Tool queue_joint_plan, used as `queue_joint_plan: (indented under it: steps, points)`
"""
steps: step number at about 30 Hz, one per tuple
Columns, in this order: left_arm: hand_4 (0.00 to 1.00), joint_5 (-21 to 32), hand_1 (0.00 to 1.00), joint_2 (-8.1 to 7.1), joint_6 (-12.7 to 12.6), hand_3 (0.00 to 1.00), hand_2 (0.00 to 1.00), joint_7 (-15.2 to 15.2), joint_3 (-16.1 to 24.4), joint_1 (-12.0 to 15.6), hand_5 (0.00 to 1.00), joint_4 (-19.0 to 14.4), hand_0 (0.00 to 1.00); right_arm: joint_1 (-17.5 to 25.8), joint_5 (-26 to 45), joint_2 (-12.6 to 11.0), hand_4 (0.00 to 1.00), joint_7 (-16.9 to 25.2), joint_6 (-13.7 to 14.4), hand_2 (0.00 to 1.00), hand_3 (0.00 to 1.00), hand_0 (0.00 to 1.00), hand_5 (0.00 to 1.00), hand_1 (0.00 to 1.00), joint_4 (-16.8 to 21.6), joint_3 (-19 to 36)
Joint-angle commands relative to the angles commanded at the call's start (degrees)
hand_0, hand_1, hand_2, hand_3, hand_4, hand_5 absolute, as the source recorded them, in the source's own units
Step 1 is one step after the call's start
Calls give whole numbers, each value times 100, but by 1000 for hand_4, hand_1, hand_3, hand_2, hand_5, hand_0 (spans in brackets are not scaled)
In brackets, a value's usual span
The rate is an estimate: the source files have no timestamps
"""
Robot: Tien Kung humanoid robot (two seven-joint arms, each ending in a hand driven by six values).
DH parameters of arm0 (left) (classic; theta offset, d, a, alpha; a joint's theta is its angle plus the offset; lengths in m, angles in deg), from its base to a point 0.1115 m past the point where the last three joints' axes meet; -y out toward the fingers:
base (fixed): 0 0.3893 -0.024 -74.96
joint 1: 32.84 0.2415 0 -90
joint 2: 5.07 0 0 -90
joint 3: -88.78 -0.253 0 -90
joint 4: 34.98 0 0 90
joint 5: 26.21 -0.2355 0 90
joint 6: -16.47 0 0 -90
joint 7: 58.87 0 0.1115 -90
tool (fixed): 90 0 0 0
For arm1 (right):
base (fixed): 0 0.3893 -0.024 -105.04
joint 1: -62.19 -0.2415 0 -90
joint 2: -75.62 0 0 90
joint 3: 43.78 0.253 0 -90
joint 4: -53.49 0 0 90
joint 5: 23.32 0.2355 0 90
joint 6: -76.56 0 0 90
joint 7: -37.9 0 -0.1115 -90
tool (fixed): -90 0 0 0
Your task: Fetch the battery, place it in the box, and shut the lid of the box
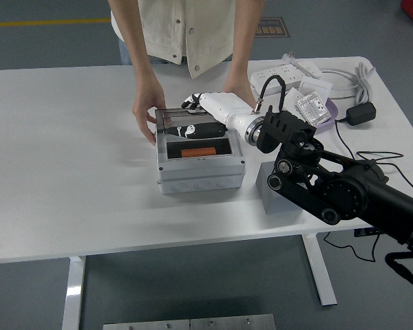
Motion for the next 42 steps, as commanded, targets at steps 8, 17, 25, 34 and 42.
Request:
queue_joint_plan:
  steps: [8, 17, 25, 34, 42]
  points:
    - [772, 80, 744, 9, -11, 562, 615, 7, -61, -15, 243, 0, 647, 147, -111, -254, 998, -270, -394, 772, 806, 840, 944, 745, 590, 10]
    - [772, 110, 744, 11, -20, 562, 615, 5, -78, -15, 245, 0, 646, 256, -129, -437, 998, -472, -721, 774, 814, 819, 954, 736, 1102, -27]
    - [771, 148, 744, 19, -21, 561, 615, 6, -116, -20, 249, 0, 646, 286, -88, -495, 998, -550, -903, 774, 819, 815, 961, 734, 1263, 45]
    - [769, 134, 744, 20, -23, 561, 615, 9, -104, -27, 252, 0, 646, 371, 14, -537, 998, -599, -1044, 775, 828, 816, 980, 731, 1332, 75]
    - [770, 115, 745, 20, -22, 561, 615, 11, -91, -19, 252, 0, 646, 467, -5, -560, 998, -525, -927, 775, 832, 819, 978, 731, 1303, 320]
